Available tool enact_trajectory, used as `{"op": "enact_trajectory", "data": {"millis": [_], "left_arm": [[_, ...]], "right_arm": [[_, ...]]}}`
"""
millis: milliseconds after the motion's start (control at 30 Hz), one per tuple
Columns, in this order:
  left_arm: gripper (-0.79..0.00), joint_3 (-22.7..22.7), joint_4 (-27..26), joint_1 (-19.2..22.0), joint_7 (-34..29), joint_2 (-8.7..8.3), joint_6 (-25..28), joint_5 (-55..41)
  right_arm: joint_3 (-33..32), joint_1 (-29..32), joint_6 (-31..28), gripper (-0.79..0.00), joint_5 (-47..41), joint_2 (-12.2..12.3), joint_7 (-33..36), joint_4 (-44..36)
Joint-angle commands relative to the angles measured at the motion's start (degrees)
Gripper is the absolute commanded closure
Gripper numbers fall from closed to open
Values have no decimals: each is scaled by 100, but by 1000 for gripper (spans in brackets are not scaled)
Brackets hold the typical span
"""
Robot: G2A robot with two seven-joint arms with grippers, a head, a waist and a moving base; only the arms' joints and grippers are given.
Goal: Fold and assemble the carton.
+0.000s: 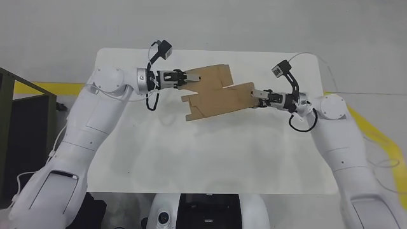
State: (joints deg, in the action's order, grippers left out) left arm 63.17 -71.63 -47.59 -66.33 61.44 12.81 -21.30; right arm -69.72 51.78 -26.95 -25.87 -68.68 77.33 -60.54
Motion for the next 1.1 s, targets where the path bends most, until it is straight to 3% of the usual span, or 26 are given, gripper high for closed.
{"op": "enact_trajectory", "data": {"millis": [0, 300, 800, 833, 900, 1067], "left_arm": [[0, -30, -20, -5, -23, 5, -1, 2], [0, -98, -87, 13, 85, 18, 31, 169], [0, -108, -195, 21, 106, 25, -8, 169], [0, -103, -193, 21, 101, 24, -7, 168], [0, -94, -182, 16, 82, 21, -16, 163], [0, -80, -162, 5, 76, 15, -18, 179]], "right_arm": [[89, -28, -14, -785, -44, 5, -13, -10], [414, -44, 23, -785, -506, 60, 24, -187], [706, -93, -81, -785, -540, 227, -80, -297], [720, -96, -98, -683, -542, 237, -97, -289], [752, -103, -133, -360, -545, 255, -132, -283], [845, -124, -177, -209, -568, 297, -176, -305]]}}
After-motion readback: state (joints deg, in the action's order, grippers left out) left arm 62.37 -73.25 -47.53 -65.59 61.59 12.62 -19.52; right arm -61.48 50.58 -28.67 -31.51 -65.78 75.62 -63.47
